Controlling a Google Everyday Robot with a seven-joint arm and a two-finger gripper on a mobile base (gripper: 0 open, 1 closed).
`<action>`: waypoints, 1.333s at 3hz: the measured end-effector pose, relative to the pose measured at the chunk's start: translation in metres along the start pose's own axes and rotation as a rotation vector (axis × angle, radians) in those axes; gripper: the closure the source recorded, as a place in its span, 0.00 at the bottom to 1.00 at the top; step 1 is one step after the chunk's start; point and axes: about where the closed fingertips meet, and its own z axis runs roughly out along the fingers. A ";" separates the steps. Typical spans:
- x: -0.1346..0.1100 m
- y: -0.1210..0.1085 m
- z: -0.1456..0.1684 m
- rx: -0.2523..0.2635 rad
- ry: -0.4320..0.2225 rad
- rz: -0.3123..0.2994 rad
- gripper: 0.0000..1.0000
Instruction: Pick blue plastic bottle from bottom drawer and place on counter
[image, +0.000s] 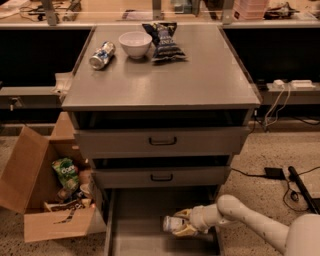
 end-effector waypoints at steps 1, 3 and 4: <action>-0.031 0.006 -0.043 -0.011 -0.117 -0.096 1.00; -0.034 0.020 -0.043 -0.056 -0.138 -0.111 1.00; -0.091 0.042 -0.073 -0.059 -0.168 -0.216 1.00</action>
Offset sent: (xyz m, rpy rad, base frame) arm -0.0032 -0.0116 0.0418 0.0887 -0.0713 0.0457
